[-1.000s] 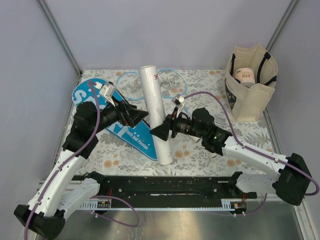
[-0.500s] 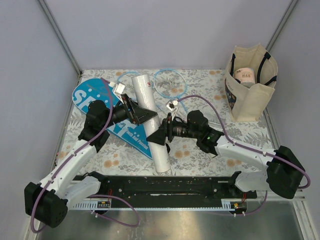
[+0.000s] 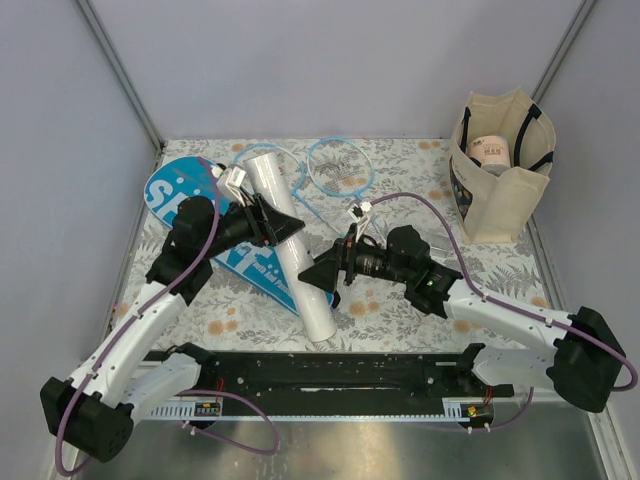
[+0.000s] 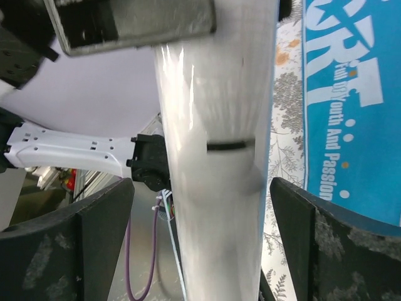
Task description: Pack up the badminton gear
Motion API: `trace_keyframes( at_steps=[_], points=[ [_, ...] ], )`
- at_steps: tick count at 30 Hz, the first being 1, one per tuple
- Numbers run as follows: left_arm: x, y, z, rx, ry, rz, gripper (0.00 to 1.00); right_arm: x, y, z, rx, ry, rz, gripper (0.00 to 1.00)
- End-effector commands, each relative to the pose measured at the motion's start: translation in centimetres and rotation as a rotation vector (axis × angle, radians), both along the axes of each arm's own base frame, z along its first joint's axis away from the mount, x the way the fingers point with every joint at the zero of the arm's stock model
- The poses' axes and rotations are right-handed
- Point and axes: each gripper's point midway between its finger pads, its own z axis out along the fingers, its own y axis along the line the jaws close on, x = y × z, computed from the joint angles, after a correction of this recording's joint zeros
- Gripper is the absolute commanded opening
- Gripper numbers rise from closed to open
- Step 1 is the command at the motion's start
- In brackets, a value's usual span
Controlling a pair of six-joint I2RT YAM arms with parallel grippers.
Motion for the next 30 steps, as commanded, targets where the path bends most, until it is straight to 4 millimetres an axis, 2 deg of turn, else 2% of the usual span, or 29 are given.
trace_keyframes(
  at_steps=[1,2,5,7,8,9,12,15,17,20,24,28,30],
  points=[
    [2.9,4.3,0.6,0.138,0.062,0.277,0.49,0.7,-1.6,0.0,-0.012,-0.013,-0.102,1.0],
    [3.3,5.4,0.1,0.176,0.092,0.326,0.49,0.6,-2.1,0.1,-0.01,-0.015,-0.118,1.0],
    [5.0,10.8,-1.4,0.285,0.187,0.564,0.49,0.9,-3.4,-0.7,-0.031,-0.006,-0.18,1.0],
    [5.9,14.8,-2.7,0.338,0.238,0.72,0.52,2.8,-4.9,-1.7,-0.037,0.07,-0.343,1.0],
    [6.2,16.9,-3.5,0.354,0.276,0.803,0.52,4.2,-6.4,-2.8,-0.051,0.146,-0.475,1.0],
    [6.3,18.7,-4.2,0.36,0.309,0.865,0.52,4.7,-7.6,-3.4,-0.063,0.184,-0.533,0.99],
    [6.5,23.4,-6.5,0.365,0.406,1.021,0.52,4.5,-8.8,-3.3,-0.096,0.139,-0.491,1.0],
    [6.3,27.1,-8.7,0.371,0.499,1.15,0.54,4.4,-10.4,-4.1,-0.183,0.136,-0.524,1.0],
    [6.3,29.1,-10.0,0.389,0.539,1.221,0.59,4.8,-12.0,-4.8,-0.252,0.13,-0.592,1.0],
    [6.3,31.0,-12.0,0.371,0.602,1.313,0.59,5.5,-14.2,-5.4,-0.317,0.085,-0.686,0.99],
    [5.3,33.4,-14.5,0.451,0.698,1.416,0.6,6.0,-16.0,-5.8,-0.362,0.032,-0.756,1.0],
    [4.0,35.8,-17.2,0.58,0.798,1.478,0.62,5.6,-15.8,-5.5,-0.347,0.014,-0.725,1.0],
    [3.5,36.4,-18.7,0.595,0.869,1.496,0.62,5.5,-15.8,-5.6,-0.343,0.008,-0.716,1.0]
  ],
)
